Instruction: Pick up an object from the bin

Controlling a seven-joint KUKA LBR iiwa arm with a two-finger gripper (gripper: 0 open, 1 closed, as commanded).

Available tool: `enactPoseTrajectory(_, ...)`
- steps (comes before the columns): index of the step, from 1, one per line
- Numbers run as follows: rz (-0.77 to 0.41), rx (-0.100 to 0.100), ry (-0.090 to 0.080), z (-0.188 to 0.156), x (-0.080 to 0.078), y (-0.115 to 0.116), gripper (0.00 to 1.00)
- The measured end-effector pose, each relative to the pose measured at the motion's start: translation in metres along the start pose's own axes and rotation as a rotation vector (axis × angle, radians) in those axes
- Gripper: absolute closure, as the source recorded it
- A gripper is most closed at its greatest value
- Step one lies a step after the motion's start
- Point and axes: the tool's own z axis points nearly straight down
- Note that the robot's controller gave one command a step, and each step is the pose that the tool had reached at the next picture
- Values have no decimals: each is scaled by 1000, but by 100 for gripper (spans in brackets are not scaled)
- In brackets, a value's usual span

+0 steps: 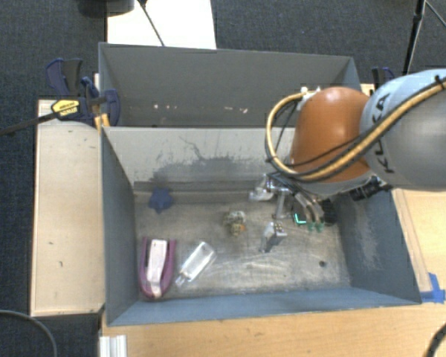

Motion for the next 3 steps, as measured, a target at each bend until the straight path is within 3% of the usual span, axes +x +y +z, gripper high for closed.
enactPoseTrajectory(1,4,-2,-7,48,-27,43,0)
enactPoseTrajectory(2,9,-1,-10,45,-28,40,100)
enactPoseTrajectory(3,-27,0,-17,-85,-30,39,100)
